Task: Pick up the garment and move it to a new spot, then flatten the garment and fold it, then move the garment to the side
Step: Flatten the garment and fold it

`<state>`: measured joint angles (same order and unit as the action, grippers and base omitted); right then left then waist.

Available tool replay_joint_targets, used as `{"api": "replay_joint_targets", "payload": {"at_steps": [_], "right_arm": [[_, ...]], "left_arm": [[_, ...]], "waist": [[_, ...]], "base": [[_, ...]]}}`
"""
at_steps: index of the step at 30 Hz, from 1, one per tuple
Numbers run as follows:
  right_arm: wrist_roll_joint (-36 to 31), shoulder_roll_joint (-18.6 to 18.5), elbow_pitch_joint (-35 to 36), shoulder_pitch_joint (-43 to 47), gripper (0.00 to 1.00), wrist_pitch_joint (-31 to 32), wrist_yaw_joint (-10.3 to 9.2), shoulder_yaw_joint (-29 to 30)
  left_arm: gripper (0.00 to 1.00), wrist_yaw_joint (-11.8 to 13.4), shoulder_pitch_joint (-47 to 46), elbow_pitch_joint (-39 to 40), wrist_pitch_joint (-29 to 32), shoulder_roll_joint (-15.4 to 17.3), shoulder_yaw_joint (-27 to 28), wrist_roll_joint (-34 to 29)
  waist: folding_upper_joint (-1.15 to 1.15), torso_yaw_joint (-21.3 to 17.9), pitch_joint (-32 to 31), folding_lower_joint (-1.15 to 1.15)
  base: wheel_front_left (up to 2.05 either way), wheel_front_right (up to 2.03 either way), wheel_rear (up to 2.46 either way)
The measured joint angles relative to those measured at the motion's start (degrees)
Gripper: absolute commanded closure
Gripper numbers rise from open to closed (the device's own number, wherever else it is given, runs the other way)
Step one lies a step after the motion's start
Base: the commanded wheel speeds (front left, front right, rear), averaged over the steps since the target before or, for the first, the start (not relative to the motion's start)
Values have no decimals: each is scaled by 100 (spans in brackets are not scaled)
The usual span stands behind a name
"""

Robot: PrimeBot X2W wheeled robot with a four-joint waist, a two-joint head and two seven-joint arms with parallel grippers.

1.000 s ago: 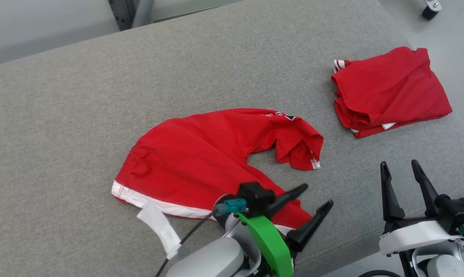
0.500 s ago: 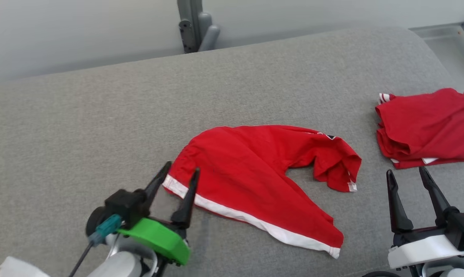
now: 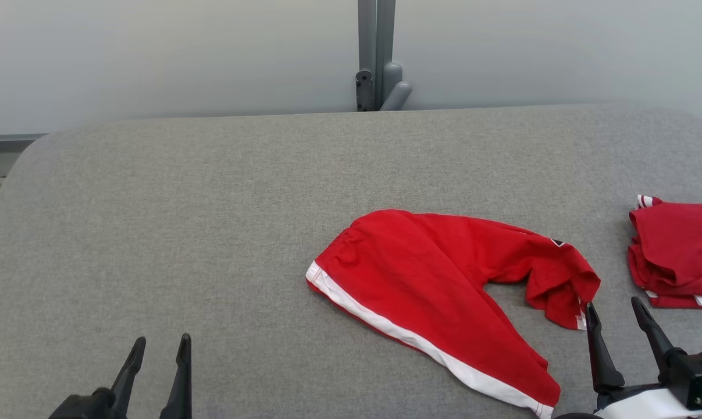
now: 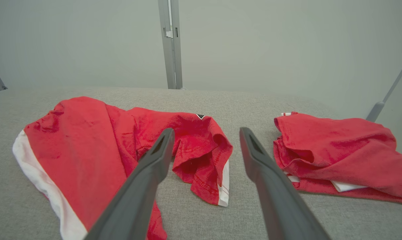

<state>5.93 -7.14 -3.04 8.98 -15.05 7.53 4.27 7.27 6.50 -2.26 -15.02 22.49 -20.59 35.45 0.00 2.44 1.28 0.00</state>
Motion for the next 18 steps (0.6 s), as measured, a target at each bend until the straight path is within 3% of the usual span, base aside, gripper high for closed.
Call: {"api": "replay_joint_targets", "payload": {"at_steps": [9,18], "right_arm": [[-2,194,-155,166,0,0,0,29],[-12,232,-166,166,0,0,0,-64]], "left_arm": [[0,-1152,701,-258,0,-783,1495,-968],[0,-1440,693,-381,0,-1115,1907,-1360]], "waist": [[0,170,-208,0],[0,29,-182,0]], "base": [[0,0,0],[0,0,0]]}}
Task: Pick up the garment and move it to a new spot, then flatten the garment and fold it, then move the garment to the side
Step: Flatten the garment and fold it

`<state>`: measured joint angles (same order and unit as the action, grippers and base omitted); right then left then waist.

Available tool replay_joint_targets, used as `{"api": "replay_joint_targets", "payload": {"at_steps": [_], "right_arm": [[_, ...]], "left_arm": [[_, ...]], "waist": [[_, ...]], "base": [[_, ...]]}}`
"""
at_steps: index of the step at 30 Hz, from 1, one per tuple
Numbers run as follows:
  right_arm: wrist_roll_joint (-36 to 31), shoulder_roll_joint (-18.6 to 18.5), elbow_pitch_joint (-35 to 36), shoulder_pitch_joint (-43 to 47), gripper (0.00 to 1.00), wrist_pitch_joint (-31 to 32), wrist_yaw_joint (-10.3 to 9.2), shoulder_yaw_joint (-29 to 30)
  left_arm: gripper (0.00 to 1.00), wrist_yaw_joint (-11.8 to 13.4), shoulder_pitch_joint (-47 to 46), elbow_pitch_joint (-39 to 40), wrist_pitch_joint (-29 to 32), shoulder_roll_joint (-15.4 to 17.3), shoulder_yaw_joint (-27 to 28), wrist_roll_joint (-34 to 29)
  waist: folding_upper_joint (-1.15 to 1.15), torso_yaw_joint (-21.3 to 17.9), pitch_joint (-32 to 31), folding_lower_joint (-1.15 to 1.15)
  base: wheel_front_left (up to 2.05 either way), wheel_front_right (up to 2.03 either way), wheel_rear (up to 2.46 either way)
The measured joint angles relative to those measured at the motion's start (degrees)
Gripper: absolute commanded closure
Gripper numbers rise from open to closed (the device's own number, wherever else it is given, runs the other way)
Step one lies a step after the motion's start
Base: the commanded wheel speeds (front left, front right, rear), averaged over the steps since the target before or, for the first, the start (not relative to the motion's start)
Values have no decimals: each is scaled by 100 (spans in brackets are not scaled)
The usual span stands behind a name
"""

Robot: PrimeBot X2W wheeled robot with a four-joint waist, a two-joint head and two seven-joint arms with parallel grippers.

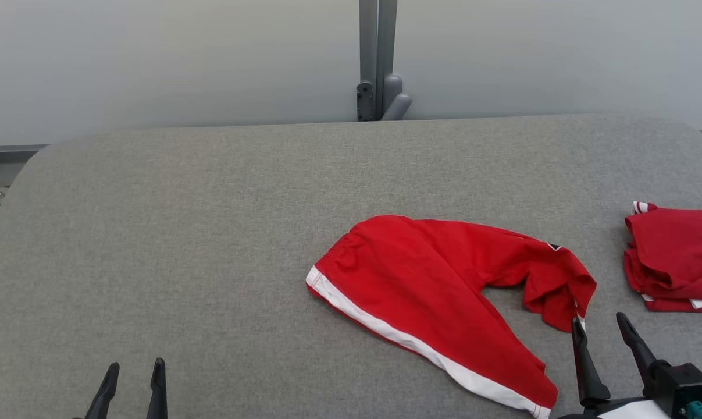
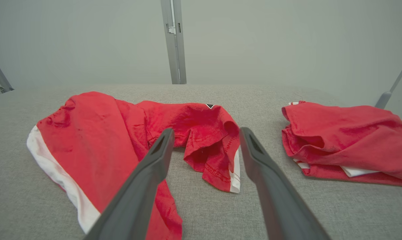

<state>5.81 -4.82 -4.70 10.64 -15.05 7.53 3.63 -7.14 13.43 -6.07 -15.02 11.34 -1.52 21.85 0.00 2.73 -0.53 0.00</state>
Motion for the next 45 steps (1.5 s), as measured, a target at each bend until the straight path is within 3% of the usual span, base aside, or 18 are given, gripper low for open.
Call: {"api": "replay_joint_targets", "payload": {"at_steps": [6,11,18,22,27,35,45], "right_arm": [[-78,-41,18,-53,0,0,0,-247],[-89,-224,127,-149,0,0,0,-924],[-54,-805,-151,-26,0,0,0,-1987],[31,-964,-236,3,0,0,0,-2150],[68,-995,-367,-92,0,0,0,-2163],[89,-912,-502,-201,0,0,0,-2189],[119,-839,-673,-305,0,0,0,-2409]], "left_arm": [[0,-21,-21,67,0,-93,-14,-75],[0,-25,-339,311,-2,70,-358,-34],[0,-26,-1002,-35,10,977,-1081,155],[0,-26,-1274,18,278,1590,-1758,405],[0,-27,-1491,23,335,1986,-2260,755],[0,-29,-1830,-164,135,2201,-2421,1035],[0,-29,-2095,-359,29,2214,-2471,1141]], "waist": [[0,-128,52,0],[0,-291,269,0],[0,-703,623,0],[0,-932,848,0],[0,-1148,1127,0],[0,-1264,1446,0],[0,-1204,1556,0]], "base": [[0,0,0],[0,0,0],[0,0,0],[0,0,0],[0,0,0],[0,0,0],[0,0,0]]}}
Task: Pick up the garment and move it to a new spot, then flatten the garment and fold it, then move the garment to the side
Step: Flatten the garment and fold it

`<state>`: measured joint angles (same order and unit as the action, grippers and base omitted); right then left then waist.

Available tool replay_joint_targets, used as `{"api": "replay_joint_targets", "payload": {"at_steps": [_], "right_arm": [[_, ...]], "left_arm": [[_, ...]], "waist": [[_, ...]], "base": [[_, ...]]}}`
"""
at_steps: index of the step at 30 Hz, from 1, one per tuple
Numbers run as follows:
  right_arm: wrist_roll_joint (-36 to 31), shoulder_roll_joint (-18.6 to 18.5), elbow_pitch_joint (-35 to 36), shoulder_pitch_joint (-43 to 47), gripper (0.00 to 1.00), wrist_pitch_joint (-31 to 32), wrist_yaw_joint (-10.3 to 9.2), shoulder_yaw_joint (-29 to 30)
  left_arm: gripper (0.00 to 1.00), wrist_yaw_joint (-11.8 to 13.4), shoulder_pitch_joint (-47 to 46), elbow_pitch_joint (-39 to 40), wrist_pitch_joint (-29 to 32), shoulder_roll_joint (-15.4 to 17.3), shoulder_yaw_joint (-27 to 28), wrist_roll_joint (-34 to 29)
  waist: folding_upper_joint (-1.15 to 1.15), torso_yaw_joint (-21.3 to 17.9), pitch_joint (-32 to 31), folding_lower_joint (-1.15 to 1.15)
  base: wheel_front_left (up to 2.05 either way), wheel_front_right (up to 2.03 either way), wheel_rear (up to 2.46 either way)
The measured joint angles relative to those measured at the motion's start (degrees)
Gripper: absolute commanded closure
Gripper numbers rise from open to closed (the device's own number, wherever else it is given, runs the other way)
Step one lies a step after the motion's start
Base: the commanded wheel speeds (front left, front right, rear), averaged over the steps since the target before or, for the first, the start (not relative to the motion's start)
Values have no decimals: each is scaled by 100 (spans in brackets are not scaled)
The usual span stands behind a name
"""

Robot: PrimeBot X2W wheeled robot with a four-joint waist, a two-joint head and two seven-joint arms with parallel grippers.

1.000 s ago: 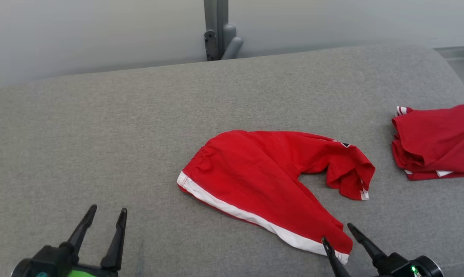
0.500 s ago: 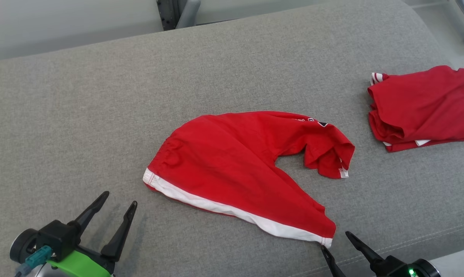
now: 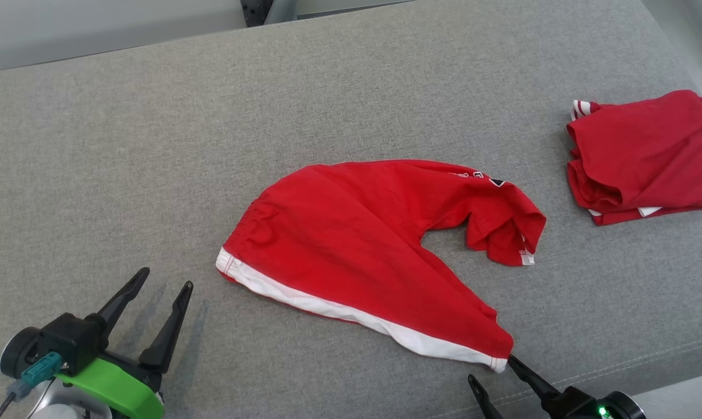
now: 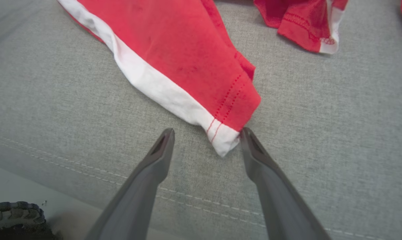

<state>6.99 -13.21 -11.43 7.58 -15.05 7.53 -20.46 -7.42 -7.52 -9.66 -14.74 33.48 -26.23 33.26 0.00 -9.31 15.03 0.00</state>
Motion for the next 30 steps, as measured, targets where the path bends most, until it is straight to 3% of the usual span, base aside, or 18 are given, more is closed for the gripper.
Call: {"api": "replay_joint_targets", "payload": {"at_steps": [3,8,18,21,24,30], "right_arm": [[8,1,-43,-16,0,0,0,-20],[33,41,-145,-110,11,0,0,-31],[69,96,-209,-207,26,0,0,-55],[90,103,-209,-242,34,0,0,-56],[100,122,-215,-304,52,0,0,-83],[163,138,-252,-353,64,0,0,-109]], "left_arm": [[0,1,-71,-46,-5,-7,-38,8],[0,0,-189,-86,-22,-38,-213,36],[0,1,-817,-364,-23,-11,-1059,254],[0,0,-1165,-565,34,-14,-1428,367],[0,0,-1485,-825,63,-10,-1769,564],[0,0,-1940,-1181,54,16,-2323,968]], "waist": [[0,20,27,0],[0,34,55,0],[0,87,130,0],[0,93,176,0],[0,84,222,0],[0,-14,277,0]], "base": [[0,0,0],[0,0,0],[0,0,0],[0,0,0],[0,0,0],[0,0,0]]}}
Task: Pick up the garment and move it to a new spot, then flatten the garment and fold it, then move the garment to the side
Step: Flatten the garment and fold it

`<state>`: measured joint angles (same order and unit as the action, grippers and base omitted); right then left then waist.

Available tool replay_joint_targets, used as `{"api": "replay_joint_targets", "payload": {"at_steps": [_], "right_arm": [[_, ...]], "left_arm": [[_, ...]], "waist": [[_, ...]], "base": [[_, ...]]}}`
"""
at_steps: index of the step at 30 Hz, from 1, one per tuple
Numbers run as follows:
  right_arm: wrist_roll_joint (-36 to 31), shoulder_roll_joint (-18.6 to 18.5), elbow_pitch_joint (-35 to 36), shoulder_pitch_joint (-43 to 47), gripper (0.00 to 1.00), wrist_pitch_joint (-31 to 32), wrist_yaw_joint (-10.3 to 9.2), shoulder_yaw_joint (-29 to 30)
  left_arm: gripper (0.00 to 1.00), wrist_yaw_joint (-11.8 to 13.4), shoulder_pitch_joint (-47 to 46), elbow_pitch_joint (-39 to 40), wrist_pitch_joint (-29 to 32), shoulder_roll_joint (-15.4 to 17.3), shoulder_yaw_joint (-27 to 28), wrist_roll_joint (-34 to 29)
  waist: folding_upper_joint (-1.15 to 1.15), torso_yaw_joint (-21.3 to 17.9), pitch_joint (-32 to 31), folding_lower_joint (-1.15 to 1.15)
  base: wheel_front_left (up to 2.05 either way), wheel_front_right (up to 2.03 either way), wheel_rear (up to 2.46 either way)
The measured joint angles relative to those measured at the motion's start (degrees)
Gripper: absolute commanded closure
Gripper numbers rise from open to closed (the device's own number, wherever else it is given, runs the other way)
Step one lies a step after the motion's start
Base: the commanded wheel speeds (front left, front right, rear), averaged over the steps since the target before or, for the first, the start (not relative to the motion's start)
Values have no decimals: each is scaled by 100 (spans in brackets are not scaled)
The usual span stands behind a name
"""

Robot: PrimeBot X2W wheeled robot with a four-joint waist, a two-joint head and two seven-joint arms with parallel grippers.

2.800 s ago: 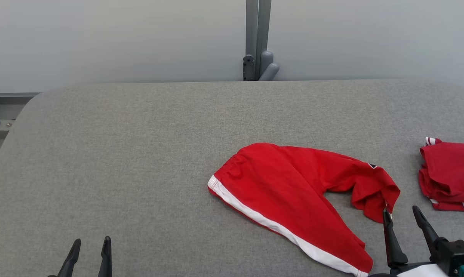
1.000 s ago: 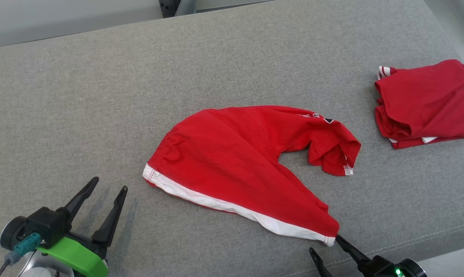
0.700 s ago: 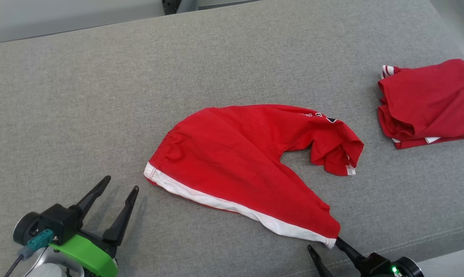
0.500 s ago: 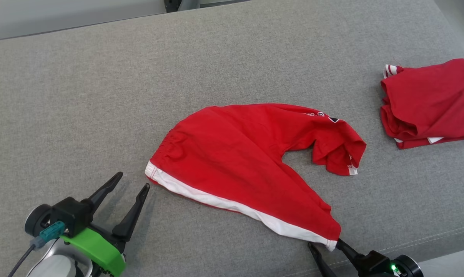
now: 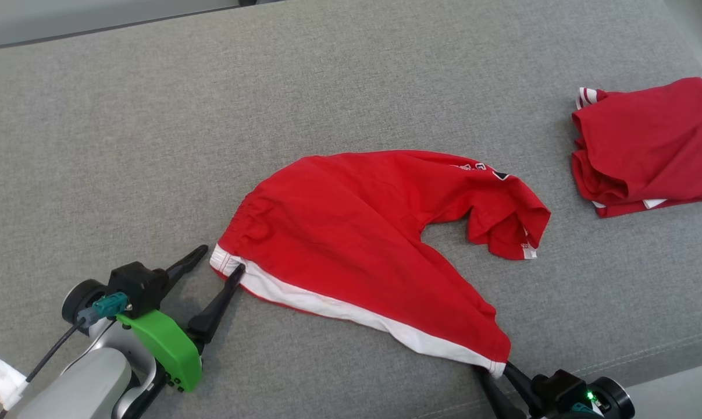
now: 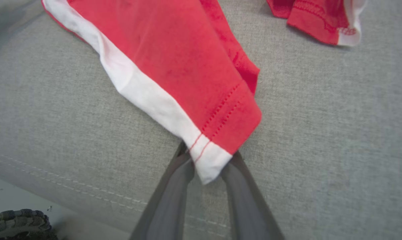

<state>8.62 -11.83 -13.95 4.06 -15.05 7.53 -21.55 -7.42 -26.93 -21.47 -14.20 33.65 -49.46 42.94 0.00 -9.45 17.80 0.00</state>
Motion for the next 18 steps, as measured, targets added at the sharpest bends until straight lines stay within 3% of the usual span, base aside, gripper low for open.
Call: {"api": "replay_joint_targets", "payload": {"at_steps": [2,8,11,18], "right_arm": [[4,9,-7,-9,70,0,0,-3],[20,49,-14,-15,71,0,0,34],[20,53,-12,-13,76,0,0,52],[20,66,-13,-12,91,0,0,56]], "left_arm": [[0,0,-87,-100,-3,19,-188,120],[0,0,-321,-294,-58,40,-481,343],[1,0,-328,-307,-75,40,-543,369],[33,0,-312,-255,-77,9,-458,353]], "waist": [[0,-29,6,0],[0,-61,-20,0],[0,-52,-50,0],[0,-5,-123,0]], "base": [[0,0,0],[0,0,0],[0,0,0],[0,0,0]]}}
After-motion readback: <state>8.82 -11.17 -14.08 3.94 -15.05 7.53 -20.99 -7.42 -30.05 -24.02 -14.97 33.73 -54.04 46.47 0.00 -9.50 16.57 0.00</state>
